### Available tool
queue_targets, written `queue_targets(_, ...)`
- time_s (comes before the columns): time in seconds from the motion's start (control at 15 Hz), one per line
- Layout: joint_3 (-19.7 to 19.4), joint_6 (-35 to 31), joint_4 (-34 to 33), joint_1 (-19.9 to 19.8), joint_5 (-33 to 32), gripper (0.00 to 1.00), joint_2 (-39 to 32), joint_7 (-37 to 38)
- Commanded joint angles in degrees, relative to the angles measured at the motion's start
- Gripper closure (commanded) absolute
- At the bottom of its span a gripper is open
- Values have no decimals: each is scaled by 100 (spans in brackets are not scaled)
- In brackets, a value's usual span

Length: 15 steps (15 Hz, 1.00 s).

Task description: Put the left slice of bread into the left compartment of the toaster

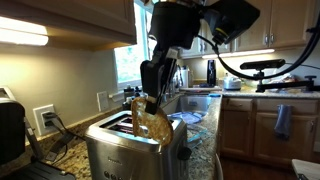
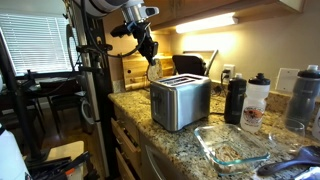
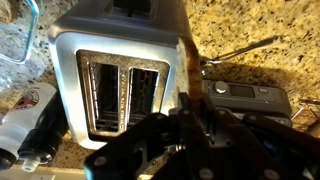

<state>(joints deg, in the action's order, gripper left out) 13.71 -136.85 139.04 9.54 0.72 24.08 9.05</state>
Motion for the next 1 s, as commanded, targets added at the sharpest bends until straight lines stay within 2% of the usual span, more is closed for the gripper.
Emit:
queue_targets(0.0,127,181,-213,-88,-216,92,-106,324)
queue_targets(0.93,-30,95,-627,-519,-713,92,-363,373)
